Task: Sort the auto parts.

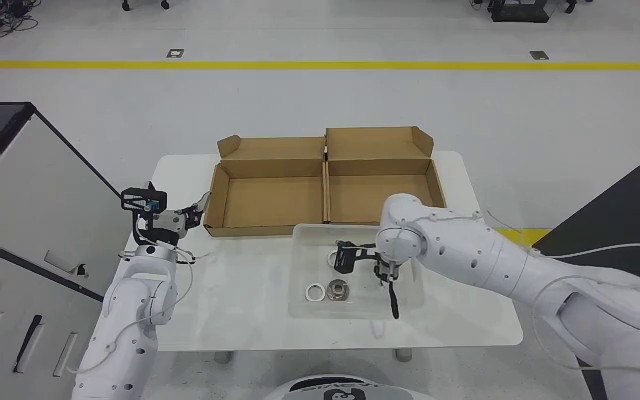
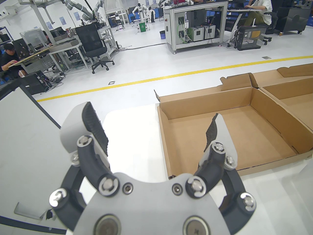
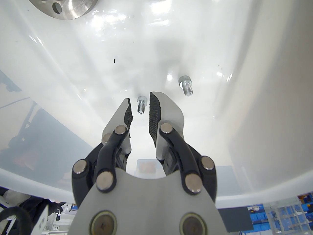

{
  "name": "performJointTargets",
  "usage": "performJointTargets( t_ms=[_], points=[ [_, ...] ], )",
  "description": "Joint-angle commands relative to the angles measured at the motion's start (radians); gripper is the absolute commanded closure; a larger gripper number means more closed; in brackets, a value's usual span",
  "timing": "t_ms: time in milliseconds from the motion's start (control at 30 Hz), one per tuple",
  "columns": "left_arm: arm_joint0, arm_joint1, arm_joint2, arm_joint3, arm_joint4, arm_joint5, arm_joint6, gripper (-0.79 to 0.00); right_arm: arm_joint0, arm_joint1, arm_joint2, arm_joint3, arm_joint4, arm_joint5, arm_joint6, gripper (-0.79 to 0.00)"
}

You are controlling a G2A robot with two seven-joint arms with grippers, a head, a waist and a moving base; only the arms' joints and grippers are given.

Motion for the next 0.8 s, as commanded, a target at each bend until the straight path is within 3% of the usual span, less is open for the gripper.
performJointTargets(
  t_ms=[0,767],
  points=[
    [0.000,0.000,0.000,0.000,0.000,0.000,0.000,-0.785,-0.002,-0.003,0.001,0.003,-0.001,-0.001,0.000,-0.185],
    [0.000,0.000,0.000,0.000,0.000,0.000,0.000,-0.785,-0.011,0.000,0.007,0.028,0.014,-0.007,0.008,-0.142]
  ],
)
